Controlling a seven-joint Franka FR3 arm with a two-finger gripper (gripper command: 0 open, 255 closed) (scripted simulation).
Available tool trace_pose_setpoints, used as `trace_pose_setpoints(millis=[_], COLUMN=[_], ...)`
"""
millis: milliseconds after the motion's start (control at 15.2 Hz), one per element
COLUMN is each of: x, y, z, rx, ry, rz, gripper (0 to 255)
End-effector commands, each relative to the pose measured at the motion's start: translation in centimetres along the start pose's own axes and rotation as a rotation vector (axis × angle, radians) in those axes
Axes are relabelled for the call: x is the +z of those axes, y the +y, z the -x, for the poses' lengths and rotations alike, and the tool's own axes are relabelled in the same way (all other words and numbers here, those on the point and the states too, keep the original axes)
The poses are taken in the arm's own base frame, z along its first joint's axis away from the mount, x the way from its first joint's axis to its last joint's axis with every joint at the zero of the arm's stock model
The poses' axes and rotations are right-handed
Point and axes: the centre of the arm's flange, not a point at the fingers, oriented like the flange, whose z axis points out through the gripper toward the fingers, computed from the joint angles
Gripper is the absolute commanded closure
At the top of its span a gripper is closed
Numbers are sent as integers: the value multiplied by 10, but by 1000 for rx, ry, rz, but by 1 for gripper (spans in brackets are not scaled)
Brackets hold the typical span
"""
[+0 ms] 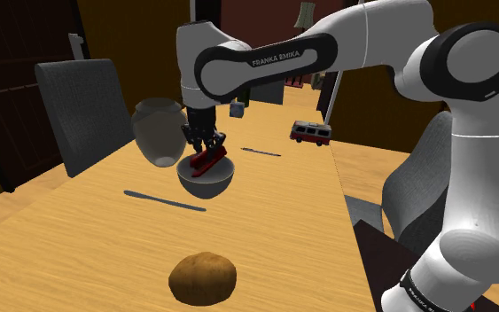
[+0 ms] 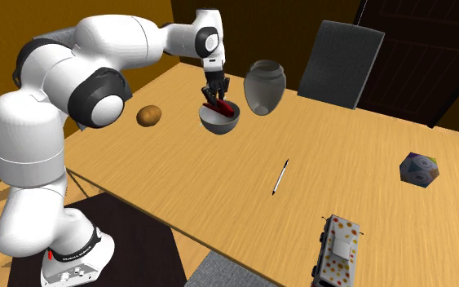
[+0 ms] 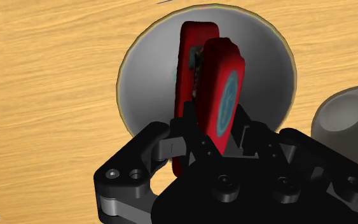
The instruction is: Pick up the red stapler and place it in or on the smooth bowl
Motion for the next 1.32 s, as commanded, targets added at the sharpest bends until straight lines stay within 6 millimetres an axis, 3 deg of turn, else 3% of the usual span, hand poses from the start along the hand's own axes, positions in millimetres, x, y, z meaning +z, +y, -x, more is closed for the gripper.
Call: trace_pose_setpoints(millis=[0, 528, 594, 924, 1188, 1254], x=[14, 14, 13, 14, -36, -36], y=[0, 0, -1, 0, 0, 0], z=[2, 2, 3, 2, 2, 2], rx=[0, 0, 0, 0, 0, 0], ry=[0, 0, 0, 0, 0, 0], rz=[-1, -1, -1, -1, -1, -1], gripper=[255, 255, 0, 0, 0, 0])
